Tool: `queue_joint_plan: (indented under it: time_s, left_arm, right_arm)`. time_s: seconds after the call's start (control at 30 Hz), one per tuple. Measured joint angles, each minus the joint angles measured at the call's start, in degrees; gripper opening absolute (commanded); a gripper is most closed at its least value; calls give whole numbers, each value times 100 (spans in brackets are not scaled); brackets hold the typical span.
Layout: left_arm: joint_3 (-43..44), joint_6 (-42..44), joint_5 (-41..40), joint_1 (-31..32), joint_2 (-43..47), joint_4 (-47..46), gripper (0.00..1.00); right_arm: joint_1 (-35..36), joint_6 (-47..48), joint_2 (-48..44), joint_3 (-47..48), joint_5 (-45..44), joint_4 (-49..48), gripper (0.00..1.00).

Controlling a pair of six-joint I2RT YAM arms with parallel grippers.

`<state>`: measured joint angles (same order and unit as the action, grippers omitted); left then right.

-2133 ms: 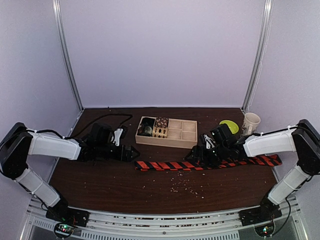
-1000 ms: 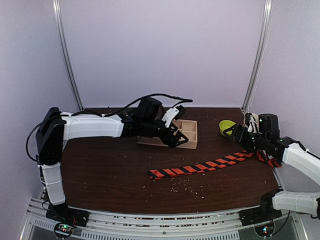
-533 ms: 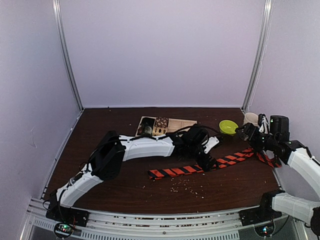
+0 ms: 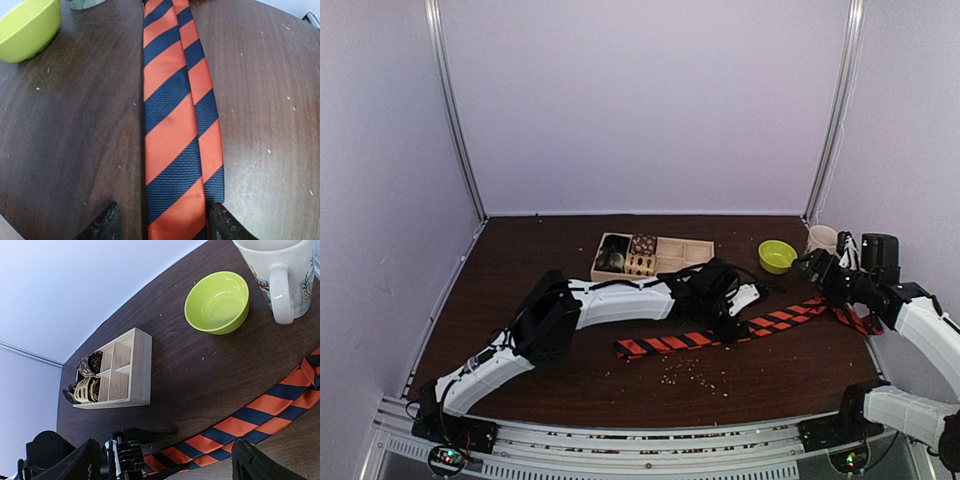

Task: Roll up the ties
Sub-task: Adjust the tie at the center of the board.

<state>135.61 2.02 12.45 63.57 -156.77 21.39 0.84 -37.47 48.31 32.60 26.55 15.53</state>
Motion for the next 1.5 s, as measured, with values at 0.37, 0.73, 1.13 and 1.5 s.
queue_joint_plan:
  time_s: [0.37,0.73,1.13,1.5]
  left_arm:
    - [-1080,584,105,48,588,-396,41]
    - [-2208,501,442,-181,1257,-680,80]
    - [-2184,365,422,-7,1241,-673,80]
    - [-1954,546,-348,144,1099,-695,40]
  right_arm:
    - [-15,-35,114,-149,157,-35,89]
    - [-24,-42,116,-149,201,-59,88]
    - [-24,-46,116,-173,221,-120,88]
    - [-24,-46,125,-184,221,-120,87]
